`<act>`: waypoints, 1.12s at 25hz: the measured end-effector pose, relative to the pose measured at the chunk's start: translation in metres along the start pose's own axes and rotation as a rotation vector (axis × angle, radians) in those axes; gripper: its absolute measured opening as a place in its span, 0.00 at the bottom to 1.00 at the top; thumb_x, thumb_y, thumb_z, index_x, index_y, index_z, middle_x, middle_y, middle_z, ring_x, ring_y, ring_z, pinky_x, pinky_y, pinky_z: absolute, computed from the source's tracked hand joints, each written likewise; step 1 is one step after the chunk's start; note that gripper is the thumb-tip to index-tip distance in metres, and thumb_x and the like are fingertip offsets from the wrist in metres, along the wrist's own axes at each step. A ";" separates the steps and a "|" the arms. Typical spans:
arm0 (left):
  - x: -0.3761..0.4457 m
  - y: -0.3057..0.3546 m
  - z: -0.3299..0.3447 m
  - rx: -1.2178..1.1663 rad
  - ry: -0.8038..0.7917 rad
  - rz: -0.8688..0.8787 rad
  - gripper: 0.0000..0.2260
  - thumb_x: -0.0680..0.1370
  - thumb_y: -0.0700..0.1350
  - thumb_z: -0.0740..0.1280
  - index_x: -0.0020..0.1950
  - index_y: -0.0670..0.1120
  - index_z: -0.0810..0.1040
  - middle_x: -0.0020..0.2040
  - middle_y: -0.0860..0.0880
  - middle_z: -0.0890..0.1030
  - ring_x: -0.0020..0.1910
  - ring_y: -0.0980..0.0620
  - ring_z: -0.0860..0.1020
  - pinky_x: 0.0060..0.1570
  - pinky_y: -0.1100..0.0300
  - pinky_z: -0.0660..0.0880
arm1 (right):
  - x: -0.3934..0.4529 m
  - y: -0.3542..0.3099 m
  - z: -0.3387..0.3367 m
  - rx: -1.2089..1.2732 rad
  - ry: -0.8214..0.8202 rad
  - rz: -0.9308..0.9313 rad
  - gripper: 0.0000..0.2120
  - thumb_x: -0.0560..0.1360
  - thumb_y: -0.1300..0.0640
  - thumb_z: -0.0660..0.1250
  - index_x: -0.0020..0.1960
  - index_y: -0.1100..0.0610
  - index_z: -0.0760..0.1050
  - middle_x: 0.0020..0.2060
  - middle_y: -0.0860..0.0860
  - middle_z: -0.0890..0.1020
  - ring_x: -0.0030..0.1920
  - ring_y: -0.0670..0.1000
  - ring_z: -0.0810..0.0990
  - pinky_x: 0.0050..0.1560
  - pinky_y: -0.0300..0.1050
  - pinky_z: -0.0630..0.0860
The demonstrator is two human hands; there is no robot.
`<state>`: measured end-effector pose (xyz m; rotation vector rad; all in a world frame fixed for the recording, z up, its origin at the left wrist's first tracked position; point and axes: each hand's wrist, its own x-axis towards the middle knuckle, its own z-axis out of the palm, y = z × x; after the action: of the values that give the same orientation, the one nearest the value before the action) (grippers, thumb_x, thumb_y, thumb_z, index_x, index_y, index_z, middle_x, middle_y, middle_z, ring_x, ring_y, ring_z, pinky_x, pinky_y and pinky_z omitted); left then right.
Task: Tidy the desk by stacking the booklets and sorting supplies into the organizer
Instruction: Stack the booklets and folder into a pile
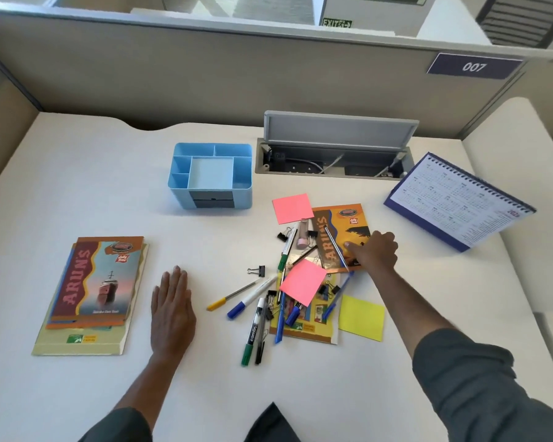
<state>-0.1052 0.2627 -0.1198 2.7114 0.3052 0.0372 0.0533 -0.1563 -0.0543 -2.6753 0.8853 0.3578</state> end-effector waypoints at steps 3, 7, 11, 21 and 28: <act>0.001 0.002 0.000 0.005 0.002 0.006 0.24 0.86 0.48 0.45 0.82 0.44 0.58 0.82 0.49 0.57 0.82 0.52 0.48 0.80 0.48 0.50 | 0.006 -0.009 0.000 -0.010 -0.035 0.039 0.34 0.68 0.41 0.76 0.64 0.60 0.71 0.63 0.59 0.70 0.63 0.61 0.71 0.58 0.55 0.74; 0.001 0.003 0.000 0.013 0.013 0.002 0.24 0.85 0.47 0.46 0.81 0.44 0.59 0.82 0.49 0.58 0.82 0.51 0.50 0.80 0.48 0.51 | 0.019 -0.008 -0.007 0.056 -0.075 0.111 0.42 0.63 0.42 0.81 0.67 0.62 0.68 0.65 0.60 0.72 0.66 0.61 0.71 0.61 0.55 0.72; 0.002 0.005 -0.001 0.012 0.018 -0.002 0.24 0.85 0.48 0.46 0.82 0.45 0.59 0.82 0.49 0.58 0.82 0.52 0.49 0.80 0.52 0.47 | 0.028 0.004 -0.008 0.170 -0.131 0.077 0.44 0.57 0.39 0.82 0.64 0.60 0.72 0.62 0.60 0.76 0.64 0.61 0.74 0.58 0.53 0.74; 0.001 0.006 -0.002 0.017 0.012 -0.009 0.24 0.85 0.48 0.45 0.82 0.45 0.59 0.82 0.50 0.58 0.82 0.52 0.49 0.80 0.52 0.47 | 0.023 0.024 -0.030 0.381 -0.155 -0.019 0.33 0.66 0.48 0.80 0.64 0.58 0.71 0.63 0.59 0.67 0.54 0.58 0.78 0.50 0.48 0.78; 0.001 0.004 0.000 0.021 0.007 -0.008 0.24 0.86 0.49 0.44 0.82 0.46 0.57 0.82 0.50 0.56 0.82 0.53 0.48 0.80 0.52 0.47 | 0.013 0.039 -0.046 0.508 -0.194 -0.091 0.23 0.69 0.51 0.79 0.58 0.54 0.72 0.56 0.56 0.80 0.52 0.56 0.81 0.52 0.52 0.79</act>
<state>-0.1031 0.2595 -0.1177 2.7317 0.3209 0.0411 0.0457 -0.2095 -0.0237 -2.1639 0.6828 0.3142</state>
